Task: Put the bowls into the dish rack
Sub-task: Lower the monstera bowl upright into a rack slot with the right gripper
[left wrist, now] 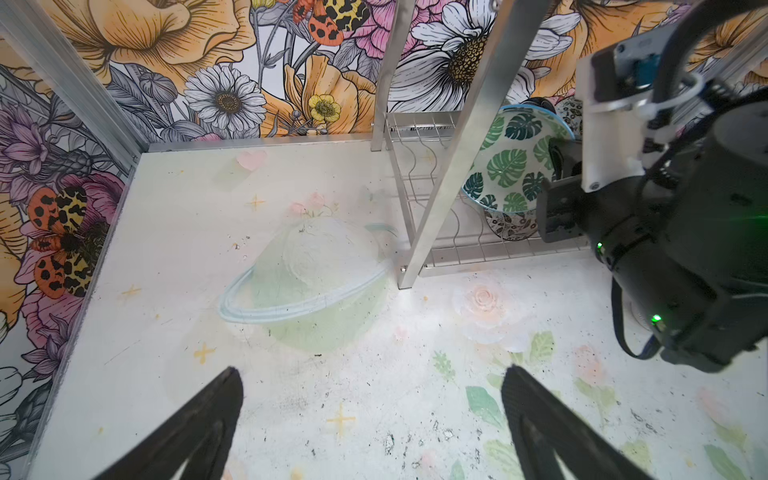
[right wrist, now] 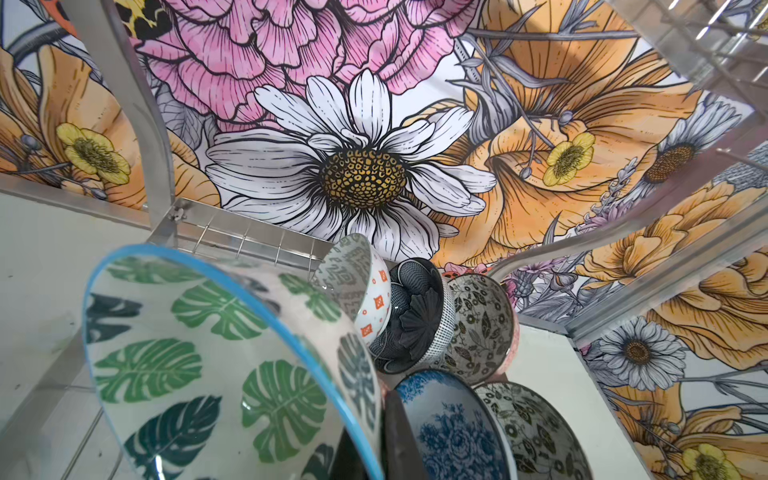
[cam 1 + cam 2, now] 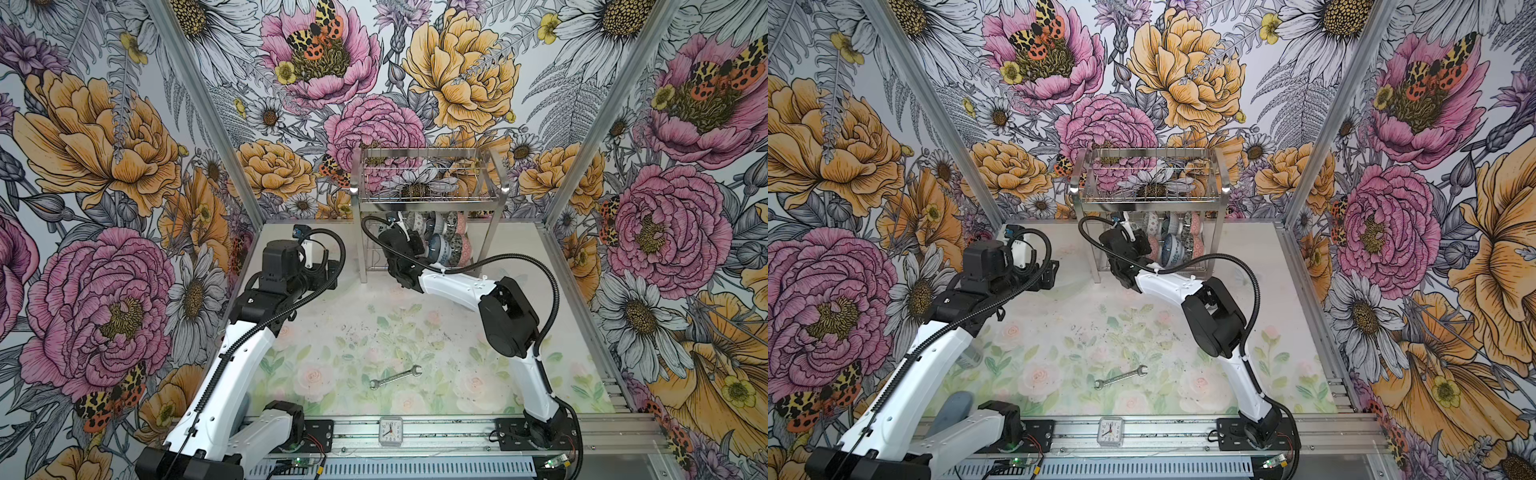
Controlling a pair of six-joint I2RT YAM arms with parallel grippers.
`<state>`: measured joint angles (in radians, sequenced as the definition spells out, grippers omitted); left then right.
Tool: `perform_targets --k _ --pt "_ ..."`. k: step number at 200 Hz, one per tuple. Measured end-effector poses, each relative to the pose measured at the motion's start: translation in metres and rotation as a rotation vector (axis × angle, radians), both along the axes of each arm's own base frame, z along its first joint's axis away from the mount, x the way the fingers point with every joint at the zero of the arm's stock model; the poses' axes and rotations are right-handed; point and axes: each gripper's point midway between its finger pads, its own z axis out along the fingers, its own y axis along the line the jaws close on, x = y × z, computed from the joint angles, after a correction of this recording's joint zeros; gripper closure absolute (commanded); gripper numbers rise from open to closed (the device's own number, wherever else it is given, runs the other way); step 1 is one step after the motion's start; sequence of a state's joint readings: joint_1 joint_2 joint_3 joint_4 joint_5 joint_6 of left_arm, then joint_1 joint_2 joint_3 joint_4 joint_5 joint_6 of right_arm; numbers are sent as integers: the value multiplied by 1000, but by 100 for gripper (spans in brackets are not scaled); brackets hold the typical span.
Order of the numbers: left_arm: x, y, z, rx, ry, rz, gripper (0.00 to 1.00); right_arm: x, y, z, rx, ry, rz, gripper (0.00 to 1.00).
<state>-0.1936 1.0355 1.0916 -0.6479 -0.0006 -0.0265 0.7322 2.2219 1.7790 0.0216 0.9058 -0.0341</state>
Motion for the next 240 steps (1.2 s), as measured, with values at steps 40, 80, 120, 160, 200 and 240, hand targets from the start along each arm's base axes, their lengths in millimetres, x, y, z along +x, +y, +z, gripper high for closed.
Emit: perform_targets --k 40,80,120,160,200,240 --pt "0 2 1 -1 -2 5 1 25 -2 -3 -29 -28 -32 100" --pt "1 4 1 -2 -2 11 1 50 6 -7 -58 -63 -44 100" --pt "1 6 0 -1 0 18 1 69 2 -23 -81 -88 -77 100" --pt "1 6 0 -1 0 18 1 87 4 -37 -88 -115 -96 100" --pt "1 6 0 -2 0 18 1 104 9 -39 -93 -153 -102 100" --pt "1 6 0 -4 -1 15 1 112 4 -41 -102 -164 -114 100"
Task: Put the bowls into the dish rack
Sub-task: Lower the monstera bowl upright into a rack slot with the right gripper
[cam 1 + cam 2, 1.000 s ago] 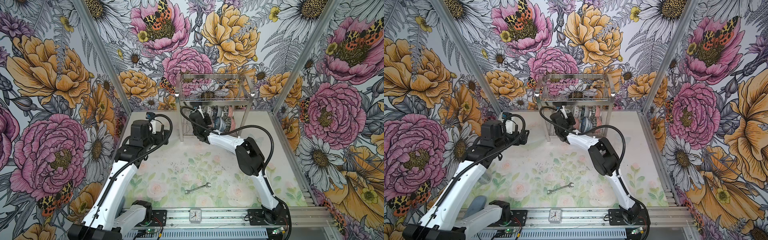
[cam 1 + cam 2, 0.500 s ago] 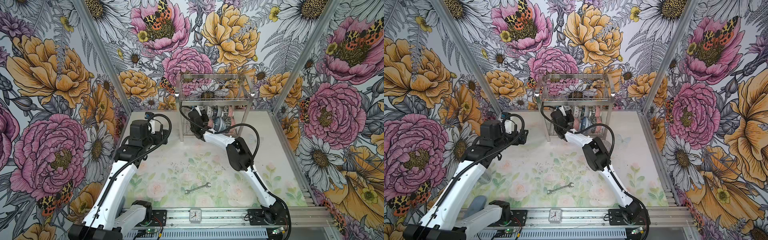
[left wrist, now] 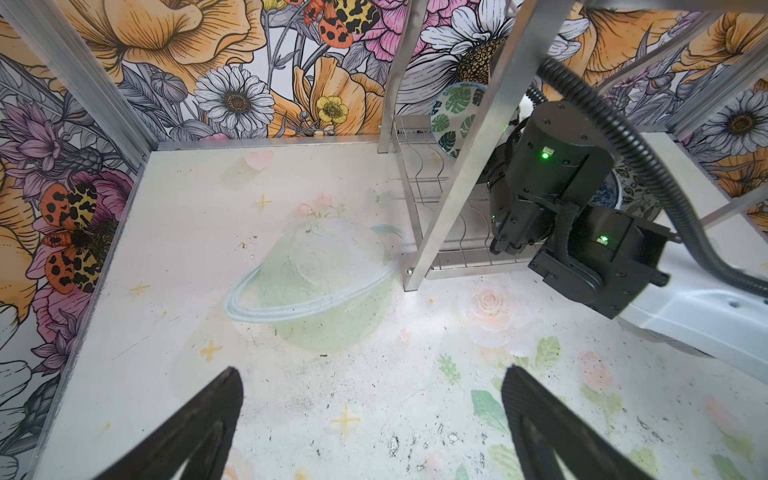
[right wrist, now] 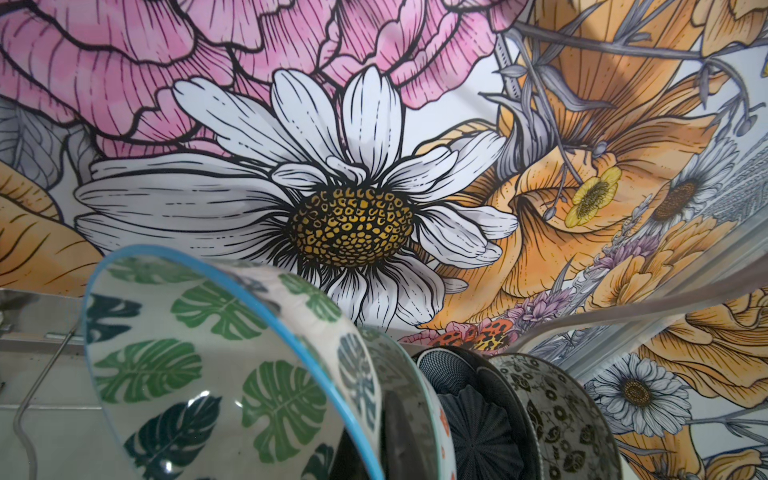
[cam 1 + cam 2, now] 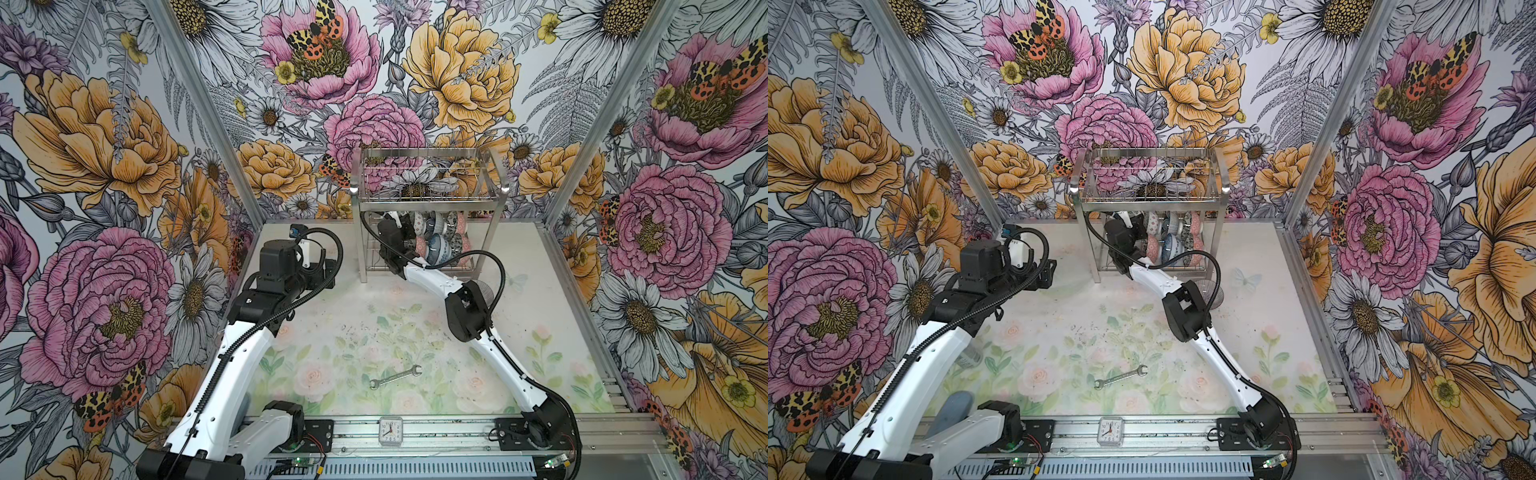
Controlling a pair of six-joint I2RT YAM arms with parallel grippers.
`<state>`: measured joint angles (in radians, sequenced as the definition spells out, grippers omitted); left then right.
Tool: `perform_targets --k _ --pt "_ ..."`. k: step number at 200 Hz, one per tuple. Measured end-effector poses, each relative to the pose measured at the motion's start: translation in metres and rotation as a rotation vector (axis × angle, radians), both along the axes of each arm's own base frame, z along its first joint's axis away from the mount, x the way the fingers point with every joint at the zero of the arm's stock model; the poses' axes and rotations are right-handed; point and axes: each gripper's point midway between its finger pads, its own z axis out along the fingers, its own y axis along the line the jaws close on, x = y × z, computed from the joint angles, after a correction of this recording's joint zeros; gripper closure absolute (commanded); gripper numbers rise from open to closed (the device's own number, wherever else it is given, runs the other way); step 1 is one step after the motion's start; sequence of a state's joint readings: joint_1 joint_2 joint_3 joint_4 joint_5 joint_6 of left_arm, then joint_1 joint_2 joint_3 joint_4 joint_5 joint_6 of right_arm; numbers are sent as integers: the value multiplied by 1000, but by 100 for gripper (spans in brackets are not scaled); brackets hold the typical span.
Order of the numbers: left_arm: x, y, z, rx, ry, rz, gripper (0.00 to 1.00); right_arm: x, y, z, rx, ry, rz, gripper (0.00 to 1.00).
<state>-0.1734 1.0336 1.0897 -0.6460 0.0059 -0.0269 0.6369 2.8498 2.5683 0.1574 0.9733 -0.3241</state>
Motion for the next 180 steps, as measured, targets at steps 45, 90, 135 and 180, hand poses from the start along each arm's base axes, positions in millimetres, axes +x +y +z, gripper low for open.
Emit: perform_targets --k 45,90,135,180 --pt "0 -2 0 -5 1 -9 1 3 1 -2 -11 14 15 100" --pt "-1 -2 0 -8 1 -12 1 9 5 -9 -19 34 51 100" --pt "-4 -2 5 -12 -15 -12 1 11 3 -9 -40 37 56 100" --pt "-4 -2 5 -14 -15 -11 1 12 3 -10 -101 46 59 100"
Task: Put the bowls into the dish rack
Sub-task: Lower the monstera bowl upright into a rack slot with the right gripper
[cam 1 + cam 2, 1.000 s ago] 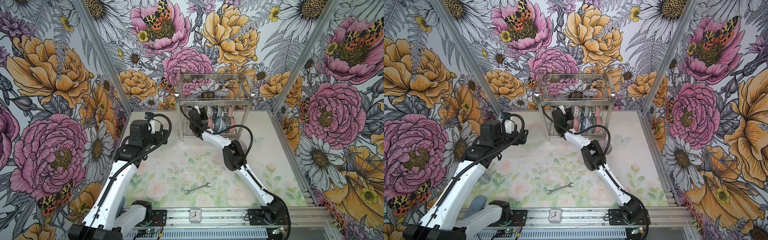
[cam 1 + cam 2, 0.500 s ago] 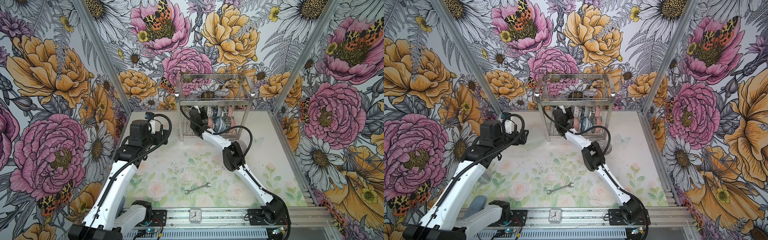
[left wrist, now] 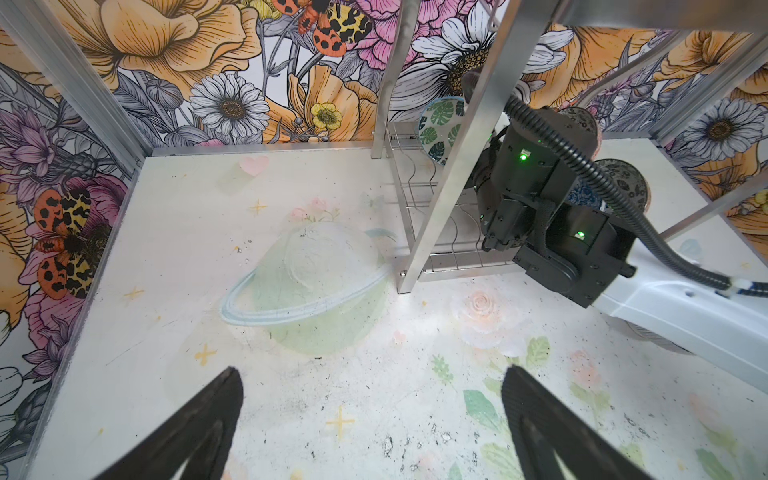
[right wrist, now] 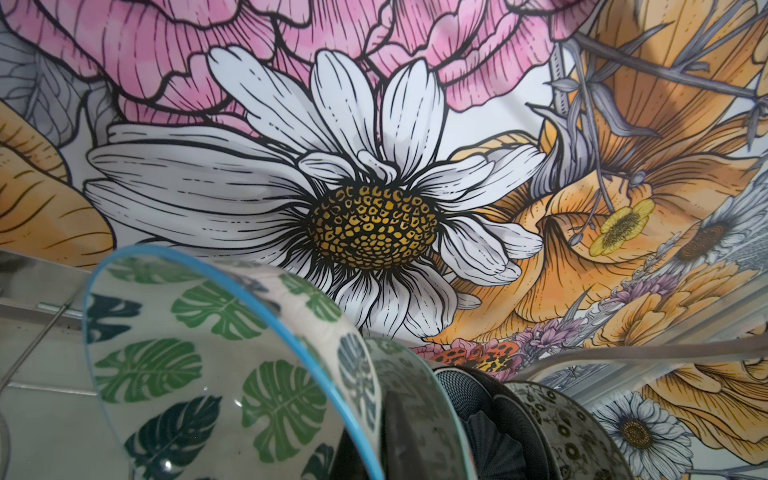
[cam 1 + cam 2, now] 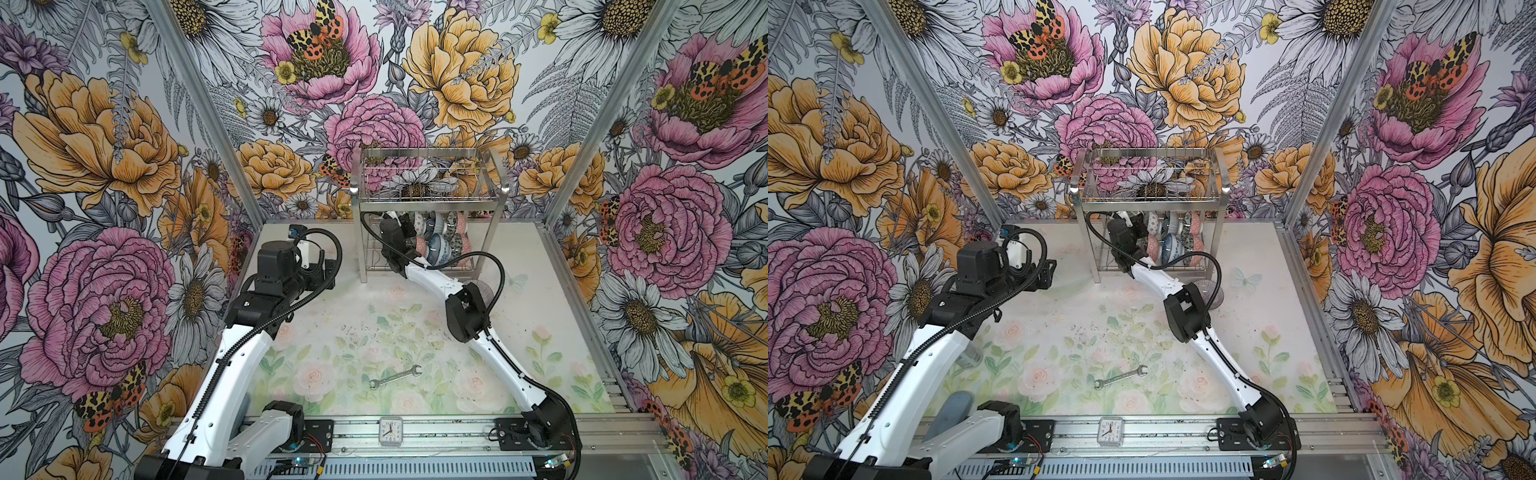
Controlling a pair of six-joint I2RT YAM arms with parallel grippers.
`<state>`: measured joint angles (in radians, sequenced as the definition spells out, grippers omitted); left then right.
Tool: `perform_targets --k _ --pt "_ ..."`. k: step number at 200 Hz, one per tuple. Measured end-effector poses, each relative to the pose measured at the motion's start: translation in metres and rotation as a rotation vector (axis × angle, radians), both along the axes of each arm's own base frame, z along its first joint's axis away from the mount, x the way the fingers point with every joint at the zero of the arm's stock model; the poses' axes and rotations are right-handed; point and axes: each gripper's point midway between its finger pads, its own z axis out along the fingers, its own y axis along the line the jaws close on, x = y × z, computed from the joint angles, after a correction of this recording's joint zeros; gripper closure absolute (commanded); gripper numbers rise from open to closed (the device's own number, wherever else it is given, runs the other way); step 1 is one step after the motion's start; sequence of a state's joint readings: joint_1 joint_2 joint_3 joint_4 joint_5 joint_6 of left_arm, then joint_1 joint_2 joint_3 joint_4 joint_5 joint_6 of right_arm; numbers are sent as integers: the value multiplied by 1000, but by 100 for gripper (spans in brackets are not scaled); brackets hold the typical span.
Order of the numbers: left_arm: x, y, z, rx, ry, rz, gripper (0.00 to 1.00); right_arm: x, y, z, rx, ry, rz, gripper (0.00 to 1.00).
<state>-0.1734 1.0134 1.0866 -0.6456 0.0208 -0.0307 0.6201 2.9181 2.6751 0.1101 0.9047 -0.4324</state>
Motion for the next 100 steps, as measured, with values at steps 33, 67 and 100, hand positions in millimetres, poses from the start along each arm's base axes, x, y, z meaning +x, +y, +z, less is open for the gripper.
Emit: perform_targets --k 33,67,100 --pt "0 0 -1 0 2 0 1 1 1 0 -26 1 4 100" --pt "0 0 -1 0 2 0 1 1 3 0 -32 4 19 91" --pt "0 0 -1 0 2 0 1 2 5 -3 -50 17 35 81"
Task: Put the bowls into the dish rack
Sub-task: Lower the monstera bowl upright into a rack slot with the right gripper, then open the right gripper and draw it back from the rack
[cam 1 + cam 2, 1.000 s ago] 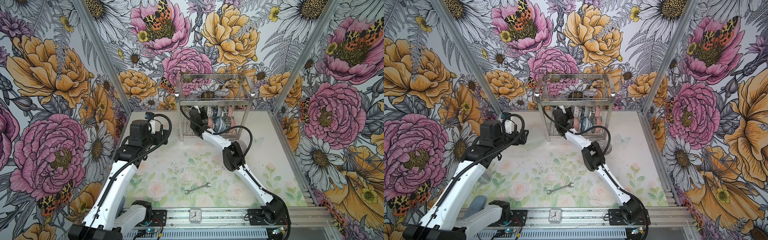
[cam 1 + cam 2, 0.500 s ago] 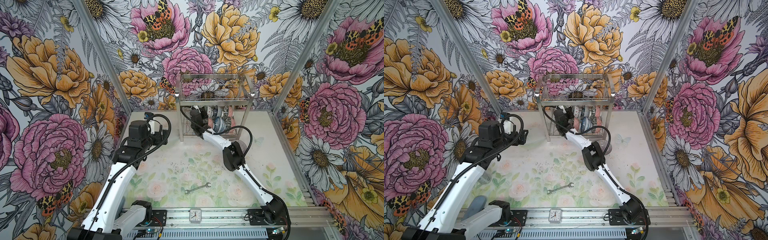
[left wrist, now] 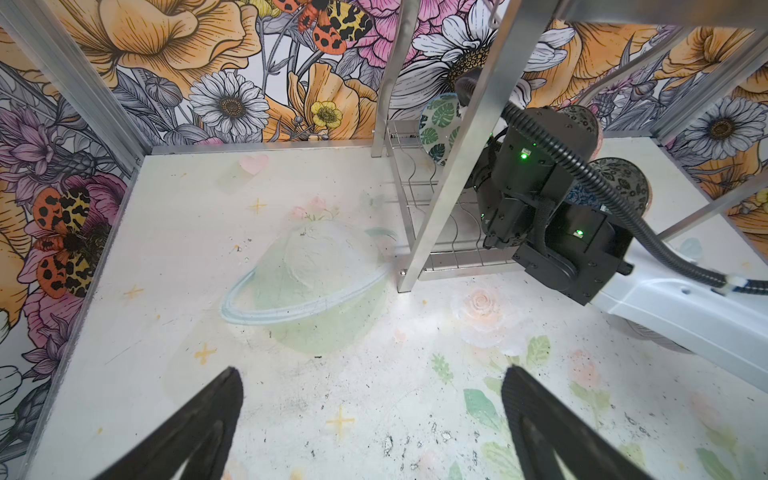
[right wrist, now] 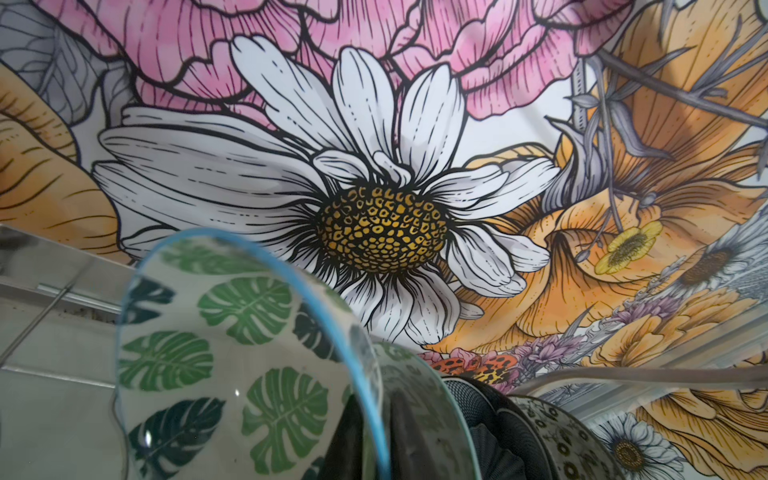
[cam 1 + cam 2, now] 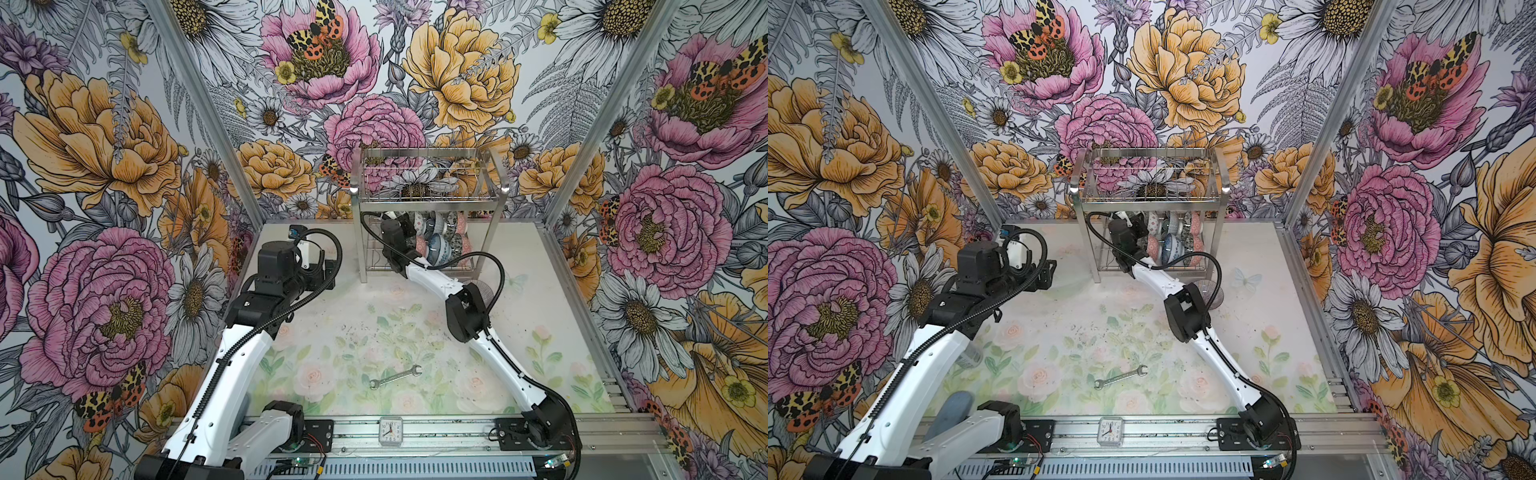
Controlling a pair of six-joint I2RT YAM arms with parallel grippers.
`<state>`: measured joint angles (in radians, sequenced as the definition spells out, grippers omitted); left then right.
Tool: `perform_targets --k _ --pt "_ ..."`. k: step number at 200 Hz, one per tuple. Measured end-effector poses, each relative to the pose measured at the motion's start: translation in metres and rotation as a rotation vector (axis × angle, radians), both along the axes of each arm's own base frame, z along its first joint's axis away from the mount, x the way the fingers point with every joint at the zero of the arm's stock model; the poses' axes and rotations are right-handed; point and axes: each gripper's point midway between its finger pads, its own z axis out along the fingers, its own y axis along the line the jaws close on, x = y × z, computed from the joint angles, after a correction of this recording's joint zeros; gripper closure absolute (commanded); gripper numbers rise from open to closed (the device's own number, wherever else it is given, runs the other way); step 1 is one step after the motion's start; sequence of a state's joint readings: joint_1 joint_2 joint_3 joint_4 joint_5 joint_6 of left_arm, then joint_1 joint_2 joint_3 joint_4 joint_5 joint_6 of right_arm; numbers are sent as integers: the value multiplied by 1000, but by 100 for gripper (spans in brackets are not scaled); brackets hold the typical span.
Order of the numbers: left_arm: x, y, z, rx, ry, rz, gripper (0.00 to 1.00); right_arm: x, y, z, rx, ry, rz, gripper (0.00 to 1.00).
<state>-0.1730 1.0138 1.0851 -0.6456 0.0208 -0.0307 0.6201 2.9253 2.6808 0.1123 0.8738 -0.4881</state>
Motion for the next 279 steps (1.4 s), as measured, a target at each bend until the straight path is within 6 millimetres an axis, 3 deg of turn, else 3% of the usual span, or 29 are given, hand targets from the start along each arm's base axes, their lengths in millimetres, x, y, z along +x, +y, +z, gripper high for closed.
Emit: perform_targets --k 75,137,178,210,238,279 --pt "1 2 0 -6 2 11 1 -1 6 -1 -27 12 21 76" --pt "0 1 0 -16 4 8 2 -11 26 1 -53 5 56 74" --pt "-1 1 1 -19 -1 5 1 -15 34 1 -63 4 67 66" --pt "-1 0 1 -20 -1 2 1 -20 33 -3 -65 32 64 55" --pt "-1 0 1 -21 0 2 1 -31 32 -1 -58 69 69 33" --pt "0 -1 1 -22 2 -1 1 -46 23 33 -10 72 66 7"
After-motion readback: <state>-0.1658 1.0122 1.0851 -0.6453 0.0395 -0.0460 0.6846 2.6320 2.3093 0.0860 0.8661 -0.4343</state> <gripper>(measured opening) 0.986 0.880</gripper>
